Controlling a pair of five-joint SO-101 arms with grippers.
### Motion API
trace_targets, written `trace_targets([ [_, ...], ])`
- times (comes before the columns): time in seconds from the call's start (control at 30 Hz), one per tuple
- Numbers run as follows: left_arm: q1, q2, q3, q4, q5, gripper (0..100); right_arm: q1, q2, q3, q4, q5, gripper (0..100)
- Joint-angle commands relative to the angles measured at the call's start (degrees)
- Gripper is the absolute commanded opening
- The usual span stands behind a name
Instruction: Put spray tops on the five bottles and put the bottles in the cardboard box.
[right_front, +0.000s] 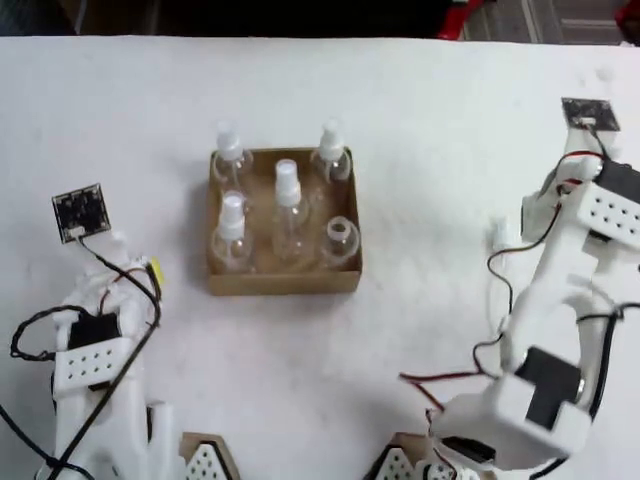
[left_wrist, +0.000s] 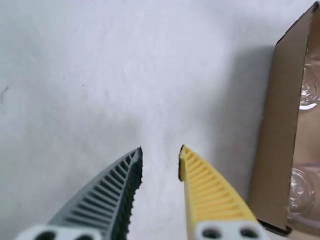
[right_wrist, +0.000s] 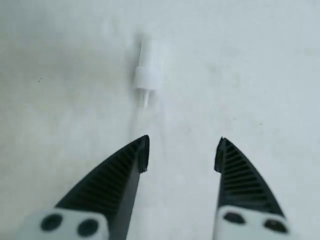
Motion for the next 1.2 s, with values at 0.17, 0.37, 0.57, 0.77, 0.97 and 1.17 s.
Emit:
trace_targets([
  [0.17, 0.75, -0.57, -0.18, -1.49, -0.62, 12, -4.88, 9.63, -2.90, -10.51, 0.79, 19.0],
  [0.37, 0.75, -0.57, -0.18, -1.49, -0.62, 12, -6.73, 14.20, -2.90, -15.96, 0.79, 19.0],
  [0.57, 0.75, -0.57, -0.18, -1.49, -0.62, 12, -6.37, 18.95, -2.99, -20.97, 0.79, 19.0],
  [0.77, 0.75, -0.57, -0.18, -1.49, -0.62, 12, -7.34, 21.67, -2.99, -23.96, 0.79, 18.9],
  [0.97, 0.75, -0.57, -0.18, -1.49, -0.62, 12, -8.48, 24.13, -2.99, -27.38, 1.23, 5.6],
  [1.17, 0.75, -0.57, -0.18, -1.49, -0.62, 12, -8.92, 24.04, -2.99, -27.91, 0.79, 3.0],
])
